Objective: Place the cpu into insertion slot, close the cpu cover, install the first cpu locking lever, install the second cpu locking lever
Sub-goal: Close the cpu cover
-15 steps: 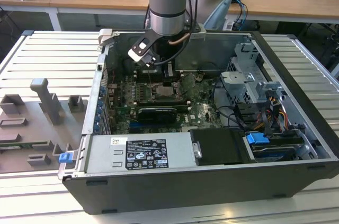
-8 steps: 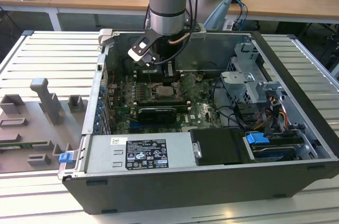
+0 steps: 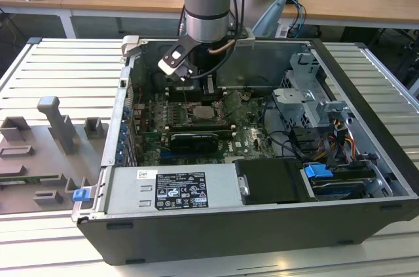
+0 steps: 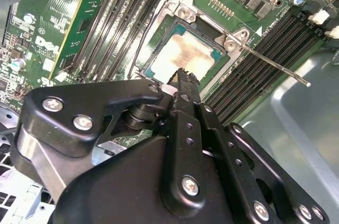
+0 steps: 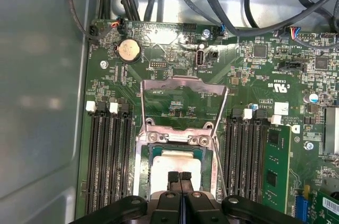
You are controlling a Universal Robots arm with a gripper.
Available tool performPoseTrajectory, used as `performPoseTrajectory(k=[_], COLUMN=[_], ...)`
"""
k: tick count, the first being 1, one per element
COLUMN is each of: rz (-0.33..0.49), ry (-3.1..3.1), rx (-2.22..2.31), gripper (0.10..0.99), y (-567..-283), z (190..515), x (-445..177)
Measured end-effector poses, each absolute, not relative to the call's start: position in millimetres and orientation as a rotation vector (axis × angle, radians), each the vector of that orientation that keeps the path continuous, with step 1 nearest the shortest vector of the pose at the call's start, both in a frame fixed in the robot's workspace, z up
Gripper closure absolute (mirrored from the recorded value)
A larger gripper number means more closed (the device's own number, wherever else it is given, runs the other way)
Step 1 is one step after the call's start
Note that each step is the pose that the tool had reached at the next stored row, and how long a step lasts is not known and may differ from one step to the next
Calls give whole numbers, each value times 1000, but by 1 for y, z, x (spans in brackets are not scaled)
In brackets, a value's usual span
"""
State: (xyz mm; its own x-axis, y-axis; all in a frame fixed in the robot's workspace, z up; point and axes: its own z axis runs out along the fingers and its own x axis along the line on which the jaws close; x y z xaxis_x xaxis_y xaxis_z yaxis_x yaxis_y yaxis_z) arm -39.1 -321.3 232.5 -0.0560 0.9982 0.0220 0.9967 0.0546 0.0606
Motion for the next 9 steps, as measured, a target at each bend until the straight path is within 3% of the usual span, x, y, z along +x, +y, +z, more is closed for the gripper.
performPoseTrajectory(k=[9], rz=[92], ry=[2262], rx=[2141], gripper=[980], y=[-321], z=[236], x=[-39])
